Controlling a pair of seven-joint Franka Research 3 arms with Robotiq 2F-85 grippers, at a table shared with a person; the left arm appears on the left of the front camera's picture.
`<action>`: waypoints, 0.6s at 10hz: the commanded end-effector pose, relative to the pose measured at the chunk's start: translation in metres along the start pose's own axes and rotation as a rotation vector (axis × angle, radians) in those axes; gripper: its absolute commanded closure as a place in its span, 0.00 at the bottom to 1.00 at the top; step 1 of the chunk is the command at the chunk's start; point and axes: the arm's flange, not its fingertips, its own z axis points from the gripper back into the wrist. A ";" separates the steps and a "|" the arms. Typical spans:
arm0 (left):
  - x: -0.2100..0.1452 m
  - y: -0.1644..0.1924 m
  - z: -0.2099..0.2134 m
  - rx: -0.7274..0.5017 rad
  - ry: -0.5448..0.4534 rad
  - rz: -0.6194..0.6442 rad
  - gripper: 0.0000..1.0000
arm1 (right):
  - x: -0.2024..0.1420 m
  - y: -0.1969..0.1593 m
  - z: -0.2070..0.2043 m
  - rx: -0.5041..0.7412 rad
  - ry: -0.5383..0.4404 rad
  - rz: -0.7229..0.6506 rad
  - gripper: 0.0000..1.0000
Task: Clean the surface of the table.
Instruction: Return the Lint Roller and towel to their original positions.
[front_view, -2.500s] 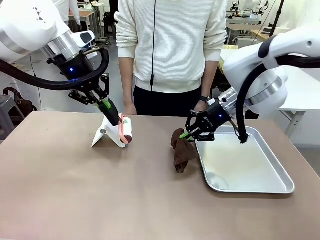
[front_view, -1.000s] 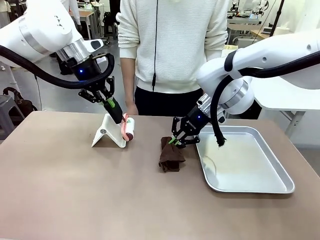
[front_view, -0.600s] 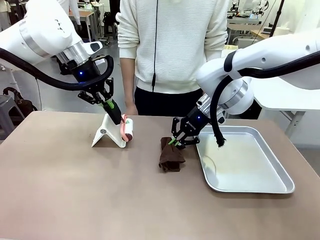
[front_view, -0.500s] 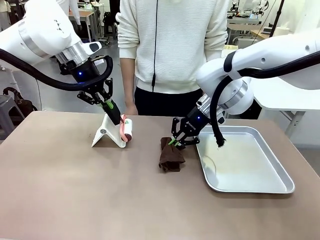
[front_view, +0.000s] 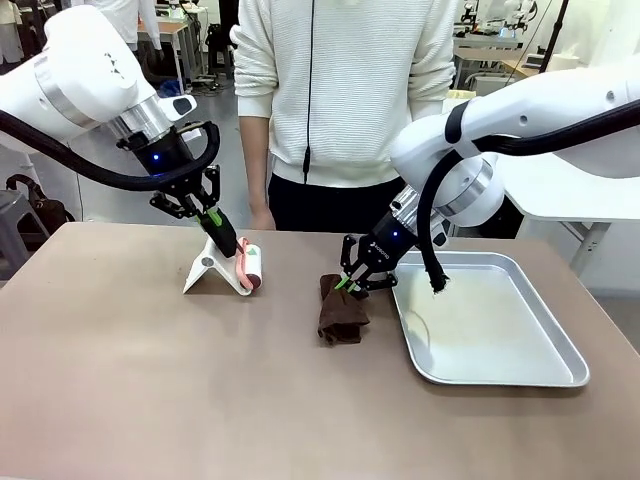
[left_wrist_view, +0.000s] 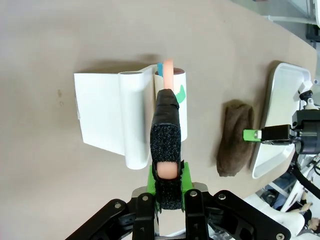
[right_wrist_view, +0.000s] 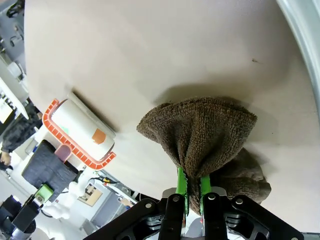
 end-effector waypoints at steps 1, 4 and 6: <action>0.007 0.002 -0.002 -0.005 0.002 0.002 0.80 | 0.002 0.010 0.001 -0.039 0.000 -0.017 0.89; 0.004 -0.001 0.001 0.001 0.002 0.015 0.80 | 0.004 0.010 0.000 -0.037 0.009 -0.025 0.89; 0.001 0.002 0.006 0.043 -0.005 0.013 0.80 | 0.005 0.011 -0.001 -0.036 0.015 -0.031 0.89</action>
